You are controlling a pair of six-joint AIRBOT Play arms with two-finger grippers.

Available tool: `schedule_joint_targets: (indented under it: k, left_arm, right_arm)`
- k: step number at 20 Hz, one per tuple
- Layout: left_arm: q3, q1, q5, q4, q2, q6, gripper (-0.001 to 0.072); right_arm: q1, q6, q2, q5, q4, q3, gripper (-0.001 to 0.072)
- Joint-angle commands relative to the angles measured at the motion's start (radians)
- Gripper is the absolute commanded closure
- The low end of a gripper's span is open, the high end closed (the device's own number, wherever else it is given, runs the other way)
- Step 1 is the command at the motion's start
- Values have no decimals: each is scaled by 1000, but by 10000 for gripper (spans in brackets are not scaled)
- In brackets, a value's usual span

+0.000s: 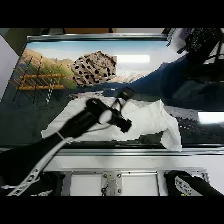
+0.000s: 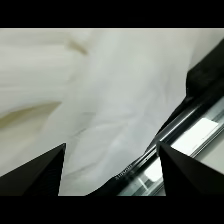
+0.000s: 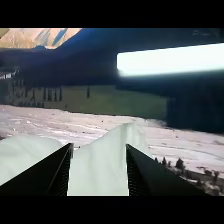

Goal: Fold the clothes and pants, and hang the long-sleeved shirts on hangers.

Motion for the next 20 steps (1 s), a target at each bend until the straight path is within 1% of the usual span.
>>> schedule_joint_targets:
  k: [1, 4, 6, 8, 15, 17, 19, 20]
  left_arm:
    - [59, -201, 18, 194, -126, -18, 96]
    - [150, -243, -51, 209, -242, -14, 95]
    - [170, -255, -69, 209, -288, -13, 95]
    - [170, -260, -68, 211, -314, 13, 96]
    - [170, -246, -87, 203, -372, 12, 96]
    - [170, -244, -93, 204, -386, 7, 97]
    - [169, -235, -94, 203, -390, -26, 98]
    - [170, -233, -95, 211, -389, -42, 276]
  right_arm:
    - [-70, -5, 90, 31, -1, 1, 338]
    - [-107, -13, 150, 46, -12, -2, 338]
    - [-117, -13, 181, 45, -12, -13, 338]
    - [-116, -13, 195, 46, -11, -22, 338]
    - [-116, -12, 198, 46, -11, -81, 339]
    - [-116, -12, 198, 46, -11, -85, 338]
    - [-116, -12, 198, 45, -11, -85, 339]
    - [-116, -12, 198, 46, -11, -85, 338]
